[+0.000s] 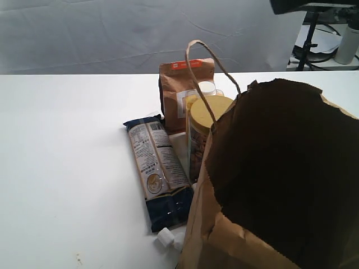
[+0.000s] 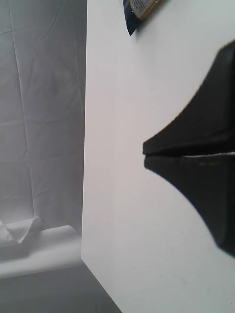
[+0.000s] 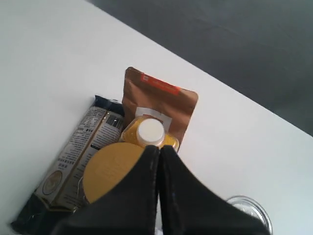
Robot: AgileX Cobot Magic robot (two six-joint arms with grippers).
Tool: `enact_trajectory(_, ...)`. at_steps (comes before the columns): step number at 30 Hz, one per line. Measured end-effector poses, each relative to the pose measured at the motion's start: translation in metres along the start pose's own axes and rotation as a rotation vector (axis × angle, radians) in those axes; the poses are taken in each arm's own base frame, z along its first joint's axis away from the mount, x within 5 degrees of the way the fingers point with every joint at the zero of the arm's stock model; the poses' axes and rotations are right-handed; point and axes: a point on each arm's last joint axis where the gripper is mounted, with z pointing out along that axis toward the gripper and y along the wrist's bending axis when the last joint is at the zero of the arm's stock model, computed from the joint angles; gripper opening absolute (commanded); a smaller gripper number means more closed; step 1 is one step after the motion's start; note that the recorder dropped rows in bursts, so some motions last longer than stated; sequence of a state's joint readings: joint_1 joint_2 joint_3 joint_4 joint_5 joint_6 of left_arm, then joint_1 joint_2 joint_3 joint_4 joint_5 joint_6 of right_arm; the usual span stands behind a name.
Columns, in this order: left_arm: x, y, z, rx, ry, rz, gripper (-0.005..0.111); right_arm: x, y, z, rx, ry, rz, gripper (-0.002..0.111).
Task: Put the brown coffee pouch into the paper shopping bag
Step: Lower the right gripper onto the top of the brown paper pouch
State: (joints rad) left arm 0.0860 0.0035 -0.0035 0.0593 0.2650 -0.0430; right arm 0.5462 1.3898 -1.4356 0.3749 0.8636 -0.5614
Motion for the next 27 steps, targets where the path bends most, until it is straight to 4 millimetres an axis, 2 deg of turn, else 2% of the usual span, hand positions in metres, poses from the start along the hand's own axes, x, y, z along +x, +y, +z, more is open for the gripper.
enact_trajectory(3, 0.000, 0.000, 0.000, 0.000, 0.000, 0.000, 0.000, -0.016, -0.006, 0.023, -0.044, 0.048, -0.029, 0.000)
enact_trajectory(10, 0.000, 0.000, 0.000, 0.000, 0.000, 0.000, 0.000, -0.048, -0.029, 0.062, -0.061, 0.119, -0.077, 0.000)
enact_trajectory(13, 0.000, 0.000, 0.000, 0.000, 0.000, 0.000, 0.000, -0.056, -0.037, 0.083, -0.060, 0.120, -0.031, 0.005)
enact_trajectory(16, 0.000, 0.000, 0.000, 0.000, 0.000, 0.000, 0.000, -0.060, -0.044, 0.104, -0.068, 0.136, 0.029, 0.018)
enact_trajectory(22, 0.000, 0.000, 0.000, 0.000, 0.000, 0.000, 0.000, -0.057, -0.046, 0.150, -0.127, 0.209, 0.047, 0.054)
enact_trajectory(27, 0.000, 0.000, 0.000, 0.000, 0.000, 0.000, 0.000, -0.062, -0.034, 0.169, -0.083, 0.229, -0.140, 0.066)
